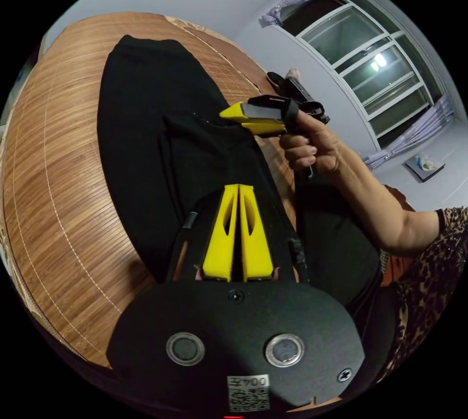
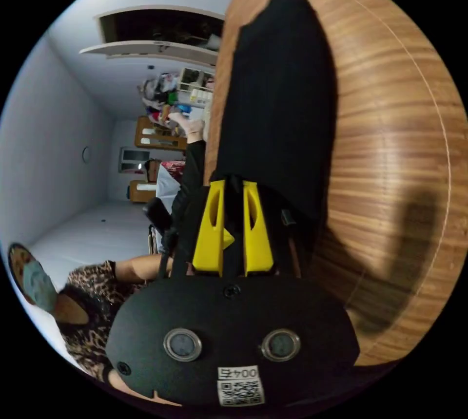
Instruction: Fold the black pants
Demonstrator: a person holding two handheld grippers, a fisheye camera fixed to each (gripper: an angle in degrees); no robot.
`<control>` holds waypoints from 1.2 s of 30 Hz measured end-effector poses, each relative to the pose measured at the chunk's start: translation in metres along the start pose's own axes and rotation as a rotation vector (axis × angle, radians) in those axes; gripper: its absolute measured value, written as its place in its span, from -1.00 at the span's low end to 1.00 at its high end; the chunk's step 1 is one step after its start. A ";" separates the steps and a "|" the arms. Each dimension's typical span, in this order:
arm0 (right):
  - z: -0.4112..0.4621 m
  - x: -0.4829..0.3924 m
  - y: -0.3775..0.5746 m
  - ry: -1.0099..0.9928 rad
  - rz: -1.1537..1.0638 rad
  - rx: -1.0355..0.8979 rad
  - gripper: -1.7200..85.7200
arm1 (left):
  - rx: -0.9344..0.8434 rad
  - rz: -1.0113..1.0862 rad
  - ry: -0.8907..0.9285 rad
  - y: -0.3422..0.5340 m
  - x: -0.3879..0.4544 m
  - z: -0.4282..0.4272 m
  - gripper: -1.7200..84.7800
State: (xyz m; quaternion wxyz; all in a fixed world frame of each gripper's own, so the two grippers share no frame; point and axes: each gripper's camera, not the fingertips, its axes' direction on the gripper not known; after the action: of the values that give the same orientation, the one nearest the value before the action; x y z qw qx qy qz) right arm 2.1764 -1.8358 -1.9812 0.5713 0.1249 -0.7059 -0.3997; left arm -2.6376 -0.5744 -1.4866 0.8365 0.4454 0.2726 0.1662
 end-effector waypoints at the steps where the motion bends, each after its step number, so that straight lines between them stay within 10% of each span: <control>1: 0.000 -0.002 -0.001 -0.011 -0.034 0.008 -0.84 | -0.001 -0.002 0.004 0.000 -0.001 -0.001 -0.94; 7: -0.040 -0.058 0.004 0.157 -0.341 0.244 -0.95 | -0.003 -0.006 0.003 -0.004 -0.002 -0.009 -0.94; 19: -0.044 -0.050 -0.004 0.217 -0.267 0.034 -0.73 | -0.008 -0.011 0.004 -0.009 -0.002 -0.024 -0.95; 26: -0.024 -0.097 0.005 0.340 -0.553 -0.062 -0.94 | -0.009 -0.016 0.007 -0.011 -0.002 -0.033 -0.95; 32: -0.085 -0.058 0.000 0.295 -0.231 0.248 -0.88 | -0.011 -0.022 0.018 -0.013 -0.003 -0.039 -0.95; 36: -0.080 -0.038 -0.013 0.109 -0.146 0.087 -0.74 | -0.011 -0.022 0.017 -0.014 -0.002 -0.043 -0.95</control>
State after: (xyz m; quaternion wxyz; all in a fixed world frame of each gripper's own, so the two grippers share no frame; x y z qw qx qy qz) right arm 2.2576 -1.8542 -2.0147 0.5724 0.2224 -0.6793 -0.4018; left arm -2.6642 -0.5550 -1.5171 0.8385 0.4362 0.2834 0.1621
